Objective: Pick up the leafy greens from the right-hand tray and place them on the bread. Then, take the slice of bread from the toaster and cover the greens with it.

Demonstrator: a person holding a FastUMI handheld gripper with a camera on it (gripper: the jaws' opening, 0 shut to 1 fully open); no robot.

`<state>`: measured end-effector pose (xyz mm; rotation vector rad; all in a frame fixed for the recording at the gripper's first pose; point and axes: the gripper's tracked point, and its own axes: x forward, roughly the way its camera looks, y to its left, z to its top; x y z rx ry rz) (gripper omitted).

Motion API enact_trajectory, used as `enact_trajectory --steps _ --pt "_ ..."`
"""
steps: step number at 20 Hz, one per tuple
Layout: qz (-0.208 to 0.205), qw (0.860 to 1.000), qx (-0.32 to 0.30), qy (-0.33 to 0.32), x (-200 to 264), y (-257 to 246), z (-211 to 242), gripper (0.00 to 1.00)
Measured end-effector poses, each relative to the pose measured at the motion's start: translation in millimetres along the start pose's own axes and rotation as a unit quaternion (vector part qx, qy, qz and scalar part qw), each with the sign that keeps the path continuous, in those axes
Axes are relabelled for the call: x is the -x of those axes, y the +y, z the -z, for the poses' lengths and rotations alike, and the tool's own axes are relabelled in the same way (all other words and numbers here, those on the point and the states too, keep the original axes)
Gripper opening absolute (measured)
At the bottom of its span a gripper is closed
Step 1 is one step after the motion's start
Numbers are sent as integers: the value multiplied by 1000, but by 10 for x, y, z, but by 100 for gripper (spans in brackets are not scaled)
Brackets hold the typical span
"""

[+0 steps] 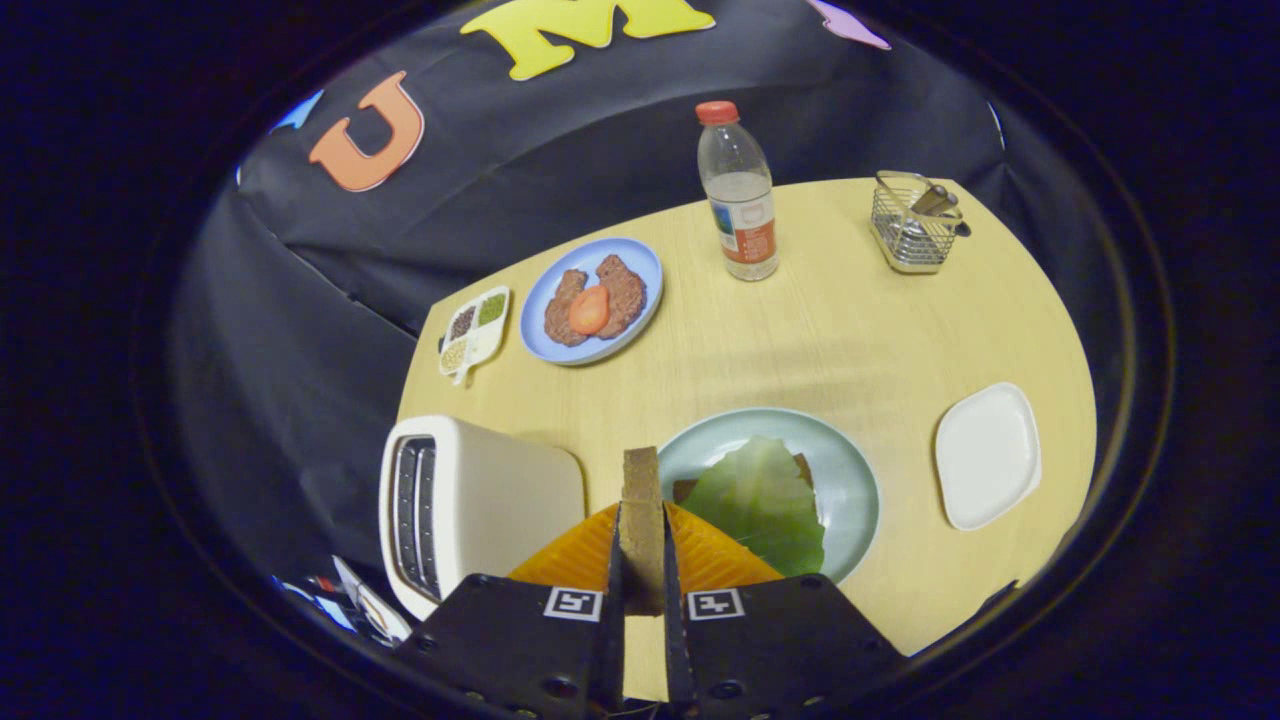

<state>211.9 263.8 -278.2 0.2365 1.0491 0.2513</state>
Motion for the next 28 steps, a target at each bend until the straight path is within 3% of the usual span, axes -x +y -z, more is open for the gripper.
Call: enact_trajectory --steps 6,7,9,11,14,21,24,25,28 --pt "13 999 42 -4 -164 -357 54 17" --pt "14 999 52 -6 -183 -397 52 23" --pt "20 998 59 -8 -209 -510 41 23" --pt "20 998 55 -3 -261 -575 36 31" --pt "22 998 52 -2 -269 -671 15 31" --pt "44 997 60 -12 -306 -812 15 52" --pt "66 995 74 -26 -202 -856 22 61" --pt "70 994 76 -33 -151 -855 26 58" --pt "66 994 73 -53 61 -769 45 65"
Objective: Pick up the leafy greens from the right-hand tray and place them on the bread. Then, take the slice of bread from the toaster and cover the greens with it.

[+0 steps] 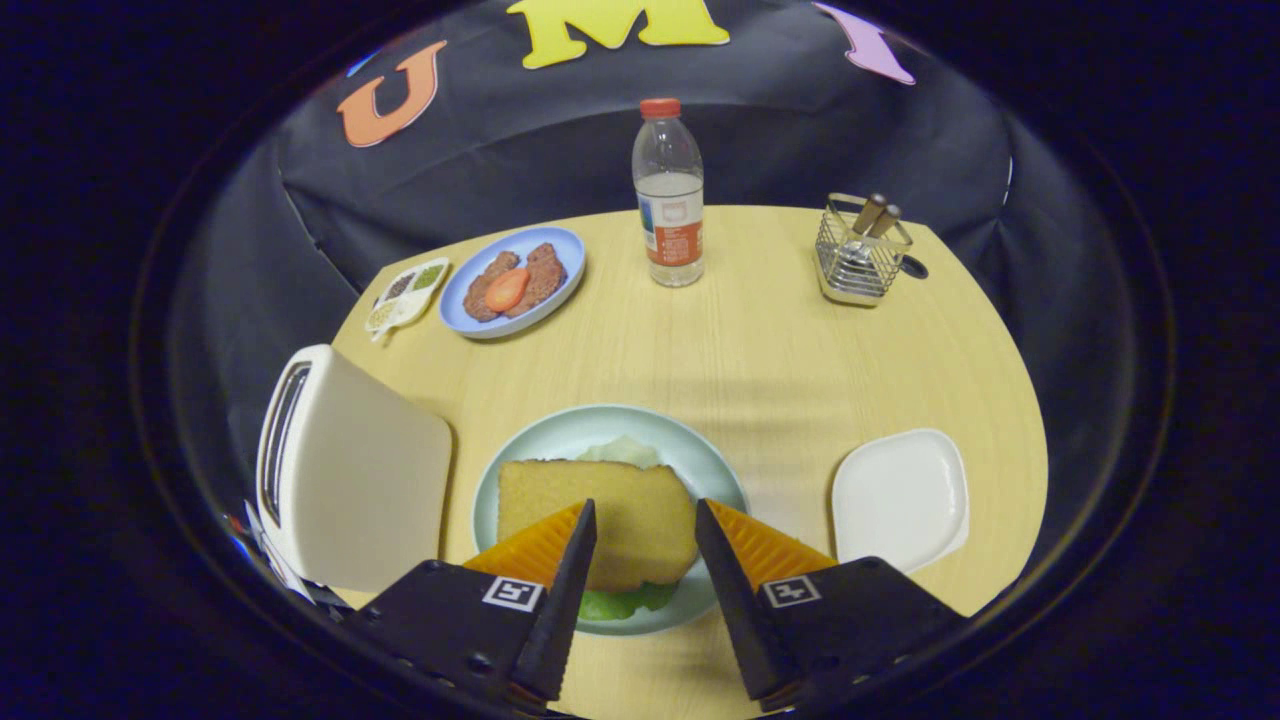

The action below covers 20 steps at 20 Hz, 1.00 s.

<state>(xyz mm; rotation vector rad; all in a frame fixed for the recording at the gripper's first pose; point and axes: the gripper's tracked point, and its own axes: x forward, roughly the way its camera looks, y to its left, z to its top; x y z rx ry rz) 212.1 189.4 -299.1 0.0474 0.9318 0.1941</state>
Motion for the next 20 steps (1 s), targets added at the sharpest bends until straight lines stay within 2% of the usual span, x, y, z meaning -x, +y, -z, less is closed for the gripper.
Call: enact_trajectory --steps 2,3,6,10,15,20 --pt "-2 1000 -2 -13 152 53 3 68" --pt "-4 1000 -4 -21 239 88 -4 74" --pt "-2 998 -3 -58 557 168 -57 82" --pt "32 990 15 -136 1101 176 -198 96" --pt "80 961 28 -262 1991 181 -395 97" --pt "90 927 33 -363 2916 285 -383 96"
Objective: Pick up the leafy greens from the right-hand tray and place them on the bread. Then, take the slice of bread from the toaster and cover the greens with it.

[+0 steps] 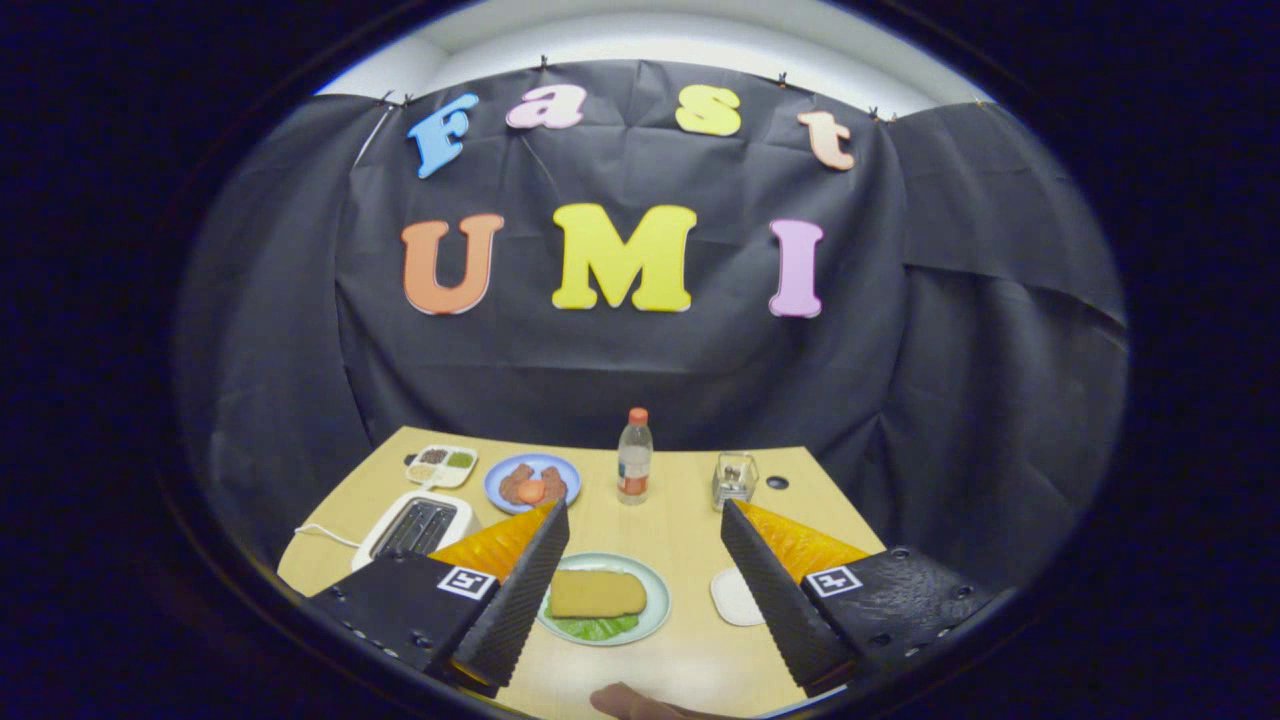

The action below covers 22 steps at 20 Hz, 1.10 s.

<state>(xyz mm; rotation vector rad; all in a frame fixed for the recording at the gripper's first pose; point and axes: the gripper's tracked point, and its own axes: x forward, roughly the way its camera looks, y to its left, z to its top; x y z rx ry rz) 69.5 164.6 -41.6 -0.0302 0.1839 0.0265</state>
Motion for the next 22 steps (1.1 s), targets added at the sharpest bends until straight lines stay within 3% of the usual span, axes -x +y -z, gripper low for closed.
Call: enact_trajectory --steps 5,9,22 --pt "-25 998 5 -53 714 55 -207 96" --pt "-30 992 35 -114 1029 -125 -413 95" --pt "-68 991 -12 -115 933 -579 -423 96"
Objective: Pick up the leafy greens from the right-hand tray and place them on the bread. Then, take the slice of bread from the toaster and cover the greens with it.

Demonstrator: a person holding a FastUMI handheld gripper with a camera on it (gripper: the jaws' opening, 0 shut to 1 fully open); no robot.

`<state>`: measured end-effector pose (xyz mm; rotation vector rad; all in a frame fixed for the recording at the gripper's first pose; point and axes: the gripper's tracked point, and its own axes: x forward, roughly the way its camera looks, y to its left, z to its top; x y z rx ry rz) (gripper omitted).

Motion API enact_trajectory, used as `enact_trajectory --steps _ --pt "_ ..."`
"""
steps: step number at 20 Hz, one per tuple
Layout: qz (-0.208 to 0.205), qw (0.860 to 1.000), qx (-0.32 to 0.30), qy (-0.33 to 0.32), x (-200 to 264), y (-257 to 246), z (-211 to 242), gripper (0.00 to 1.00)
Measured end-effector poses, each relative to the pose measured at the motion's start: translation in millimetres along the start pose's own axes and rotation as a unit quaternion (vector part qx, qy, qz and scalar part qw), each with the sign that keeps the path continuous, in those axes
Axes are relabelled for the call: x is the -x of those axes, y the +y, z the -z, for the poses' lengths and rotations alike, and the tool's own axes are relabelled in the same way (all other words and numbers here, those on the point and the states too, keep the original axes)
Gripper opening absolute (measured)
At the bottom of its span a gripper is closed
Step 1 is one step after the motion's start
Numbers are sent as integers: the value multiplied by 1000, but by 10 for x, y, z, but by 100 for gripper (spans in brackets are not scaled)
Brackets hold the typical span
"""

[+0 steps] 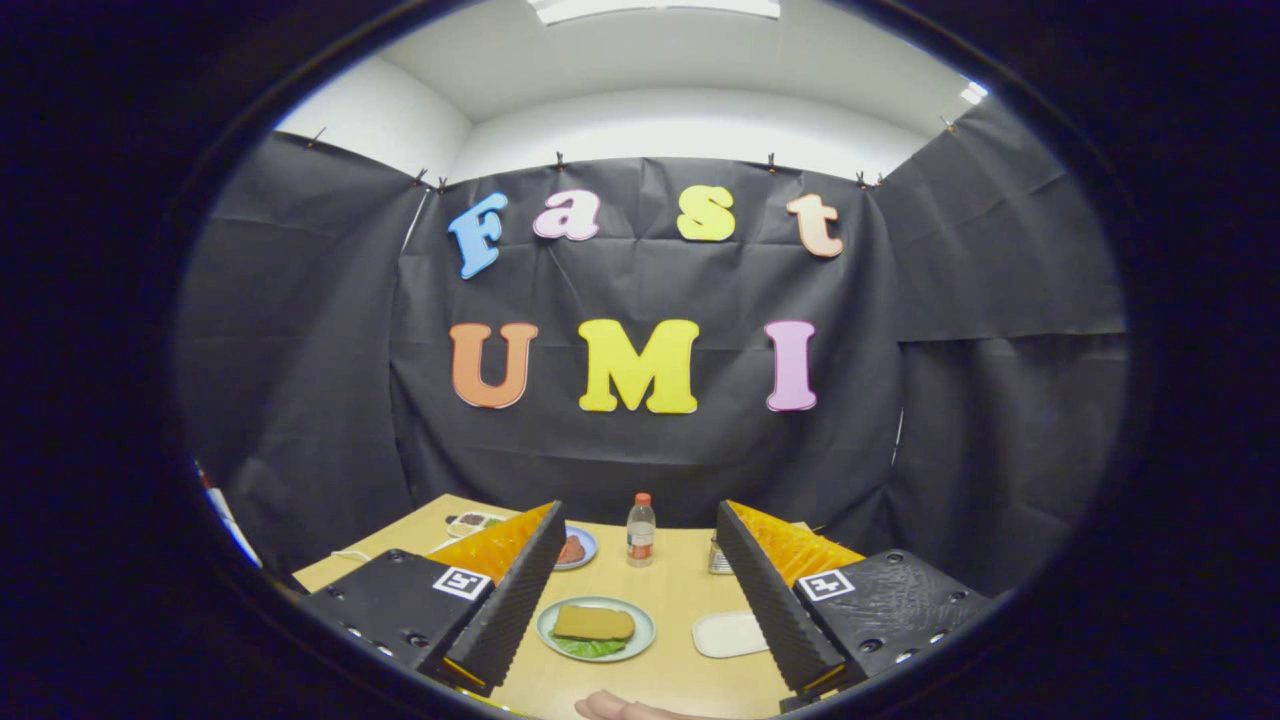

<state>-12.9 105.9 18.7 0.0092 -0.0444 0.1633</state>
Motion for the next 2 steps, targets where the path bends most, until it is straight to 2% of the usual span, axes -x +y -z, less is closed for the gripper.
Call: enact_trajectory --steps 2 --pt "0 1000 -4 5 -25 -39 19 96"
